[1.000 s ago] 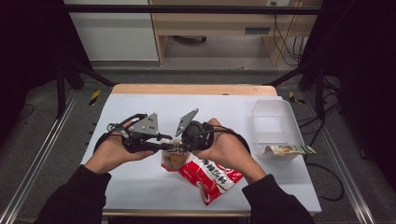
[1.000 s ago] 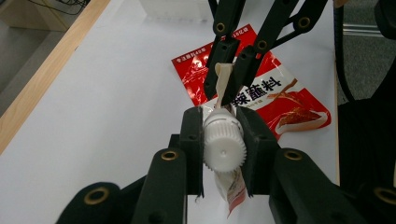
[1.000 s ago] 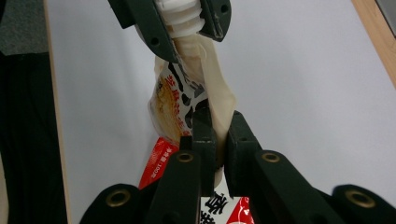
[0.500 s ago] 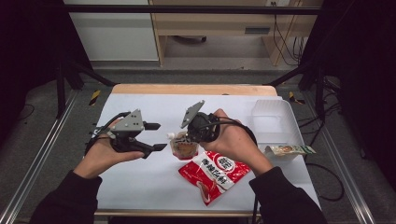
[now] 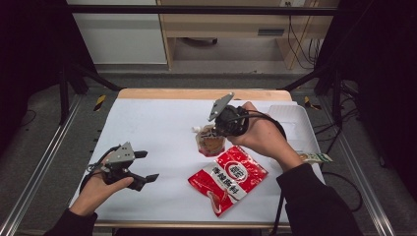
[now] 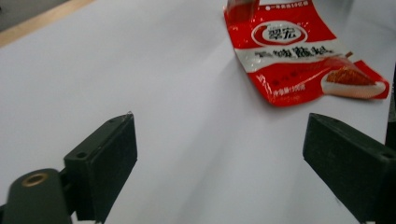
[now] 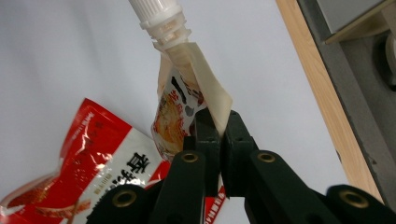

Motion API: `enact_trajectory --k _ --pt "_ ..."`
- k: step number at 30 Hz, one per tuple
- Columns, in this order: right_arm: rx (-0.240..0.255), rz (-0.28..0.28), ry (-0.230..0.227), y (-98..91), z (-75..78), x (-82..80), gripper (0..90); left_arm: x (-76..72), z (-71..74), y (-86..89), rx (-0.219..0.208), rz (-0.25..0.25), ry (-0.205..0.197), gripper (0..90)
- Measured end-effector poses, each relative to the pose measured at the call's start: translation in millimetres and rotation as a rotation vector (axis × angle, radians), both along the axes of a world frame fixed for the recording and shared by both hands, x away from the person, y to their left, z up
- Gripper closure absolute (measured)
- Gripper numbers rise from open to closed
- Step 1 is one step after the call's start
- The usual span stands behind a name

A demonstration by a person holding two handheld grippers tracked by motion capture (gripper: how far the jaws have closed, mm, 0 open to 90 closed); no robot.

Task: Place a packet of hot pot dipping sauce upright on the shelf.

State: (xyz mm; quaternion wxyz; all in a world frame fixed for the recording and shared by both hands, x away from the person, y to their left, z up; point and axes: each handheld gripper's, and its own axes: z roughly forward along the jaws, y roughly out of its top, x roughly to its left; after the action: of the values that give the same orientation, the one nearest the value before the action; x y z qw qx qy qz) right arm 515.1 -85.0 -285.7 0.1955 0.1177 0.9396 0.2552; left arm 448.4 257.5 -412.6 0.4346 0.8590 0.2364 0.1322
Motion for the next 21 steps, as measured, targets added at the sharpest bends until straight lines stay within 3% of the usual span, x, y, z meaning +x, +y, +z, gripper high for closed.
enact_trajectory --k 2,4,6,13,21 --pt "0.009 -0.026 0.002 -7.2 0.1 3.3 87.7 -1.7 -7.0 3.4 0.009 0.016 -0.01 7.5" --pt "0.02 -0.041 -0.002 -13.0 2.0 5.8 87.7 -2.9 -9.7 8.0 -0.016 0.061 -0.03 7.3" --pt "0.03 -0.042 -0.017 -17.7 4.7 8.5 87.7 -5.7 -12.4 13.4 0.0 0.103 -0.061 7.3" --pt "0.041 -0.053 -0.051 -37.6 17.1 8.5 87.7 -18.1 -33.3 32.6 0.002 0.182 -0.038 7.8" --pt "0.047 -0.084 -0.123 -63.6 30.8 -1.6 87.9 -23.7 -38.8 27.5 0.046 0.136 -0.009 8.0"
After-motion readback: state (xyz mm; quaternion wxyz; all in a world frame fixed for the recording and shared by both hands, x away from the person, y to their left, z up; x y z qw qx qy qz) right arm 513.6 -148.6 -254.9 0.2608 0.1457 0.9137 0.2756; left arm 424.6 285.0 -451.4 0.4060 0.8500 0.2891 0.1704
